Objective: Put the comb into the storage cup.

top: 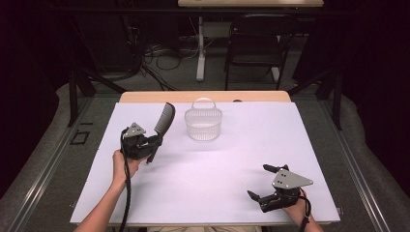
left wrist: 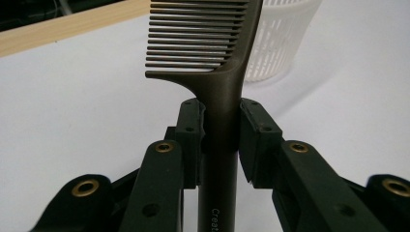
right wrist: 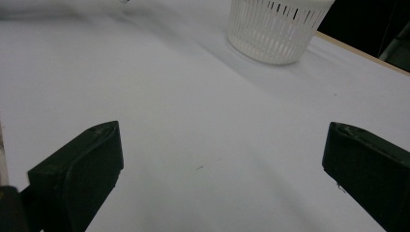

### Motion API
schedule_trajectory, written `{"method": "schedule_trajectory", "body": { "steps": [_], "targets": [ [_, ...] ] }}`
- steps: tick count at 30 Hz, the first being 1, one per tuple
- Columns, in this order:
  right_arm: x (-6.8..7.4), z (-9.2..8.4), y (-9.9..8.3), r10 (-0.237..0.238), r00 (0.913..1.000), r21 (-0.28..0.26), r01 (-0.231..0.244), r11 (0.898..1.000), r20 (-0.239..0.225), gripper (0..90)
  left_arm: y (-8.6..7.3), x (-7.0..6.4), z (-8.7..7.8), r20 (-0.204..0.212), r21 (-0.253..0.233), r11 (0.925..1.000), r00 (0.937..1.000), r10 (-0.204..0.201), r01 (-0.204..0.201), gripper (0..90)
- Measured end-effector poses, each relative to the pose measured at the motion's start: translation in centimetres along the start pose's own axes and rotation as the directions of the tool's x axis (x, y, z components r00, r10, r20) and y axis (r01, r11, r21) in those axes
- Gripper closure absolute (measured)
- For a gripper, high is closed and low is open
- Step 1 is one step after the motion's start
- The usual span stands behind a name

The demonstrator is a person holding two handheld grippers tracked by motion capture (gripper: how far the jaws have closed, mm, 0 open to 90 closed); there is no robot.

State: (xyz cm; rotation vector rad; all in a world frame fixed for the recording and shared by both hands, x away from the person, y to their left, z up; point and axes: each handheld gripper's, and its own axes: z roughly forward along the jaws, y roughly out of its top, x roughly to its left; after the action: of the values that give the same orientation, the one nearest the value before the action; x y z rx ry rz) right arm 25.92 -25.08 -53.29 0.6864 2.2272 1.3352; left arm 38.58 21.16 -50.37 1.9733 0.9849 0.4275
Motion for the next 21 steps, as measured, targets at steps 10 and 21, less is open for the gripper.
{"method": "schedule_trajectory", "body": {
  "steps": [10, 21],
  "targets": [
    [0.01, 0.07, 0.01, -0.004, 1.0000, 0.002, 0.004, 1.000, 0.001, 0.6, 0.12, -0.39, 0.33, -0.028, -0.036, 0.9994, 0.9996, 0.002, -0.003, 72.5],
    [-0.01, 0.14, -0.02, 0.002, 1.0000, 0.003, -0.002, 1.000, 0.000, 0.7, 0.26, -0.24, 0.61, -0.042, -0.061, 0.9981, 0.9991, -0.003, 0.001, 72.4]
  ]
}}
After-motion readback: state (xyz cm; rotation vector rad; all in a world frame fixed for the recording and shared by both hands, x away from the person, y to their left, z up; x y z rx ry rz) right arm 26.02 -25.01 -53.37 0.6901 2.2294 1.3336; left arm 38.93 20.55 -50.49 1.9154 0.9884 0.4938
